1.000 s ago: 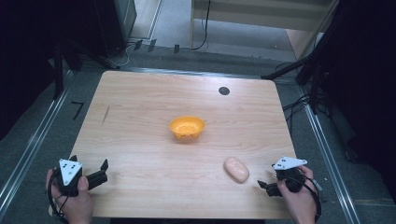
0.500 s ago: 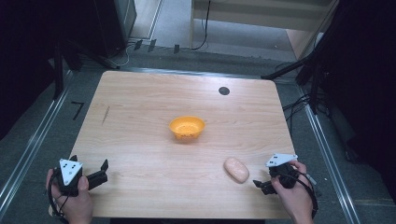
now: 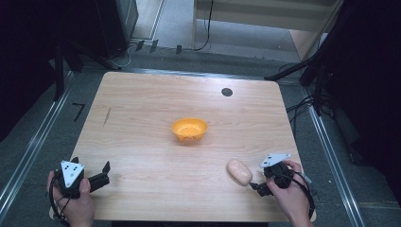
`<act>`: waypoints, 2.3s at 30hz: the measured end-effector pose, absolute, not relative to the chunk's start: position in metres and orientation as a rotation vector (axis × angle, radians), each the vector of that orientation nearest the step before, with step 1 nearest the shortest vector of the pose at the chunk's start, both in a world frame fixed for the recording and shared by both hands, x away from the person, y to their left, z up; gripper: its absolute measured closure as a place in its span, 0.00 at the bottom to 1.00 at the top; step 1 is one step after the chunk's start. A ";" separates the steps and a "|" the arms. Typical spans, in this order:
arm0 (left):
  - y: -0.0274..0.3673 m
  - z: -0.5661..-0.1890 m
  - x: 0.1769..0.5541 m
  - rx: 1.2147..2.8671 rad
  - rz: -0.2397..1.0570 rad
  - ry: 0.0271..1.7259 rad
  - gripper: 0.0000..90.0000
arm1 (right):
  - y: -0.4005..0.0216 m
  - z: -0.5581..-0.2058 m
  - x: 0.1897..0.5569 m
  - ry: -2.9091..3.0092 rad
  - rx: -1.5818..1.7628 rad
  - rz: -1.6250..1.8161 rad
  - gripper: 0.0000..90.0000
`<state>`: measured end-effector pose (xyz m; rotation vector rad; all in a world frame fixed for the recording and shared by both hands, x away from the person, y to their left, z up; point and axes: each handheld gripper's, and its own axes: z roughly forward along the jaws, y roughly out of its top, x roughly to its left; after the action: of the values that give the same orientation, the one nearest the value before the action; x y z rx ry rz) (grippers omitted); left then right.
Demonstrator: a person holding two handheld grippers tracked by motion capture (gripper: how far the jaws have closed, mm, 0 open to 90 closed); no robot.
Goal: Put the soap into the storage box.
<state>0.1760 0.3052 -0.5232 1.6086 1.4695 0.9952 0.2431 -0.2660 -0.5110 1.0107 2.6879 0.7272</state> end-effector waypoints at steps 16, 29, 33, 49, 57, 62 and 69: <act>0.306 -0.523 0.176 1.611 0.994 1.470 0.00 | -0.244 -0.505 0.248 2.726 0.992 0.698 0.18; 0.306 -0.523 0.177 1.609 0.995 1.468 0.00 | -0.225 -0.509 0.256 2.741 1.048 0.677 0.18; 0.305 -0.523 0.177 1.609 0.992 1.470 0.00 | -0.219 -0.510 0.258 2.739 1.069 0.680 0.18; 0.305 -0.523 0.177 1.619 0.998 1.469 0.00 | -0.209 -0.514 0.263 2.696 1.167 0.672 0.25; 0.304 -0.523 0.177 1.623 0.998 1.468 0.00 | -0.205 -0.518 0.264 2.686 1.196 0.619 0.29; 0.303 -0.523 0.177 1.633 1.005 1.466 0.00 | -0.204 -0.519 0.264 2.674 1.198 0.613 0.30; 0.303 -0.523 0.177 1.631 1.006 1.462 0.00 | -0.204 -0.519 0.263 2.668 1.201 0.615 0.31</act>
<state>0.1772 0.3033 -0.5234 1.6308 1.4616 1.0059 0.2627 -0.2039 -0.5187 1.2010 2.6680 0.6152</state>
